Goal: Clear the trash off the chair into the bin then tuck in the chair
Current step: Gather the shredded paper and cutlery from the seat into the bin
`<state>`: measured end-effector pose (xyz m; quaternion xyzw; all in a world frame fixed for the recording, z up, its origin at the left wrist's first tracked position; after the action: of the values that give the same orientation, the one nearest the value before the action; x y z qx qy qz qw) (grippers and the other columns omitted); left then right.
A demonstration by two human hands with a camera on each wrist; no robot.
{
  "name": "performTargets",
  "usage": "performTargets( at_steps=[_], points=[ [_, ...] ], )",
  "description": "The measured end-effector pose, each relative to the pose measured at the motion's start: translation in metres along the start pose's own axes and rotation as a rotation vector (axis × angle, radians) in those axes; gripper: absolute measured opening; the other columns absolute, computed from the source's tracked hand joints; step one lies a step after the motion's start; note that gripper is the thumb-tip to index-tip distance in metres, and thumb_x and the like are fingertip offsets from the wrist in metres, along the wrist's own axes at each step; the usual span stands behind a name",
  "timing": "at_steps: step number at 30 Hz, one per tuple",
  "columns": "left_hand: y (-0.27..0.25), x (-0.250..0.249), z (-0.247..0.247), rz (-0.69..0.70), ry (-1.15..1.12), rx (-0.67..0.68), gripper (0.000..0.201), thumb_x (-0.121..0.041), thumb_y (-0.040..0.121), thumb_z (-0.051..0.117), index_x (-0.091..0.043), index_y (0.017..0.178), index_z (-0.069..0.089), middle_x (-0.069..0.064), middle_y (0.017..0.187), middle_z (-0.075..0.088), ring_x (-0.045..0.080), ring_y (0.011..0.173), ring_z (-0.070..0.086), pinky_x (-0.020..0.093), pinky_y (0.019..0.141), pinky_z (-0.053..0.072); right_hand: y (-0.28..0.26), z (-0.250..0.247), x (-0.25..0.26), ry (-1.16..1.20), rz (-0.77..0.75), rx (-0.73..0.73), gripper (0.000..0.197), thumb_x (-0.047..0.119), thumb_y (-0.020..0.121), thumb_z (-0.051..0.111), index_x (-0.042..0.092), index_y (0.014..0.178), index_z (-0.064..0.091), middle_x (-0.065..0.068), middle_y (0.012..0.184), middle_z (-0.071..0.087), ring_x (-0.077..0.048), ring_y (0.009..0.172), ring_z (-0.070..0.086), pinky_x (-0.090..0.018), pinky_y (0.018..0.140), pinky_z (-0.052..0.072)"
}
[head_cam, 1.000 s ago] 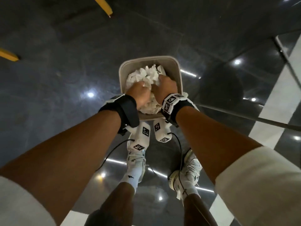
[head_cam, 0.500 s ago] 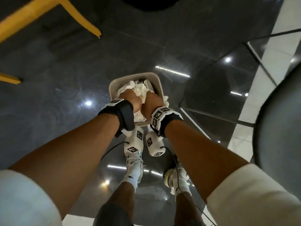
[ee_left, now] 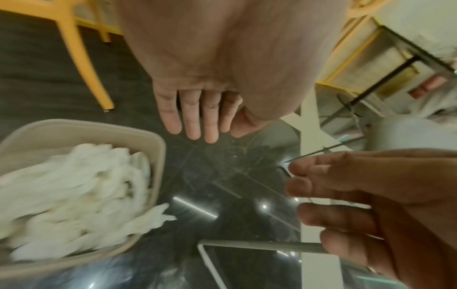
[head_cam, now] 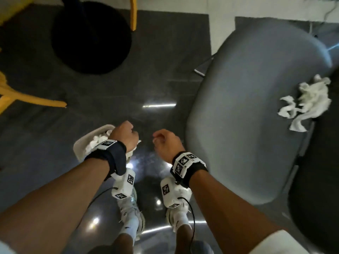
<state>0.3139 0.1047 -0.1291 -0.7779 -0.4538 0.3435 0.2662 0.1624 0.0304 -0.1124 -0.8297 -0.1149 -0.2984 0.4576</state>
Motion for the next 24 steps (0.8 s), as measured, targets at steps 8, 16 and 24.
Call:
performTargets(
  at_steps=[8,16,24],
  points=[
    [-0.039,-0.259,0.051,0.582,0.156,-0.102,0.037,-0.017,0.084,0.052,-0.017,0.12,0.057,0.009,0.121,0.064,0.034,0.114,0.057,0.045,0.098,0.047,-0.03,-0.226,-0.082,0.139,0.076,-0.412,0.016,0.025,0.088,0.059,0.021,0.096,0.072,-0.002,0.086,0.075,-0.023,0.084,0.07,-0.036,0.087,0.056],
    [-0.08,-0.449,0.154,0.939,0.398,-0.039,0.06,-0.015,0.081,0.061,-0.015,0.139,0.043,0.011,0.136,0.049,0.033,0.127,0.045,0.043,0.106,0.036,-0.039,-0.399,-0.149,0.054,0.237,-0.719,0.026,0.019,0.088,0.055,0.017,0.11,0.068,-0.01,0.117,0.068,-0.03,0.109,0.063,-0.031,0.092,0.049],
    [-0.06,-0.555,0.194,1.234,1.062,-0.079,0.113,-0.03,0.071,0.082,-0.029,0.157,0.008,0.005,0.166,-0.001,0.033,0.151,0.009,0.055,0.109,0.031,-0.035,-0.398,-0.189,0.136,0.4,-0.65,0.042,0.023,0.089,0.056,0.014,0.13,0.054,-0.014,0.141,0.041,-0.037,0.132,0.044,-0.041,0.106,0.042]
  ],
)
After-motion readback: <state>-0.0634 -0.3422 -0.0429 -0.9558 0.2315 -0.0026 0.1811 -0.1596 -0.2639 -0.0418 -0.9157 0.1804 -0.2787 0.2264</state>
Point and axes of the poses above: each hand's wrist, its own y-axis towards the middle knuckle, its own z-axis out of the palm, x = y × z, the point moved 3 cm from there along y, towards the middle knuckle
